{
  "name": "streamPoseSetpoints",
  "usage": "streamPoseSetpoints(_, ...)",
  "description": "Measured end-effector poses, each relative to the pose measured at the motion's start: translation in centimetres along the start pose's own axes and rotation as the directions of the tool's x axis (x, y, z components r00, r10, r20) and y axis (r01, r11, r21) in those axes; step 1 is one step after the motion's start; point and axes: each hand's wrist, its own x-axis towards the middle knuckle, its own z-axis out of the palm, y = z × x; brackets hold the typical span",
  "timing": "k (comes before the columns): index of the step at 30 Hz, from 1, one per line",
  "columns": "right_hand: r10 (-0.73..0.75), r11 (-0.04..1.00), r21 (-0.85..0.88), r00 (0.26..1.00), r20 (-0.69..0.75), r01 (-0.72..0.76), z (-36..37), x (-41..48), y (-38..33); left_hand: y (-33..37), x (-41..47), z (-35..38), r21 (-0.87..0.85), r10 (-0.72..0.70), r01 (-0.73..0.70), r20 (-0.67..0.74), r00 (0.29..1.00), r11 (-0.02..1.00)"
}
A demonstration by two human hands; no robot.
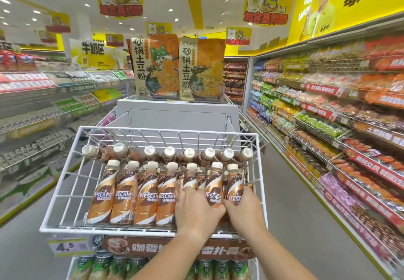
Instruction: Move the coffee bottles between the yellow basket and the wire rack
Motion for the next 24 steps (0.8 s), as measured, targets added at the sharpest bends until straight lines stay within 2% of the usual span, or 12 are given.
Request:
streamPoseSetpoints(8,0.013,0.995,-0.103,1.0,-0.015,-0.015,0.4,-0.1,0.3,-0.3,-0.5,0.8,0.163,0.043,-0.029,-0.088,0.995,0.986)
streamPoseSetpoints(15,-0.028,0.998,-0.056,0.998,0.053,0.031,-0.1,0.5,0.9,-0.3,-0.7,1.4,0.308,0.106,-0.076,-0.083,0.991,0.948)
streamPoseSetpoints(20,-0.037,0.995,-0.087,0.998,0.055,0.042,0.2,0.4,1.0,-0.3,-0.5,1.4,0.387,0.096,-0.074,-0.038,0.995,0.919)
streamPoseSetpoints(24,0.003,0.988,-0.152,0.993,0.117,0.014,0.3,0.4,0.8,-0.5,-0.6,1.2,0.452,0.126,-0.152,0.087,0.988,0.879)
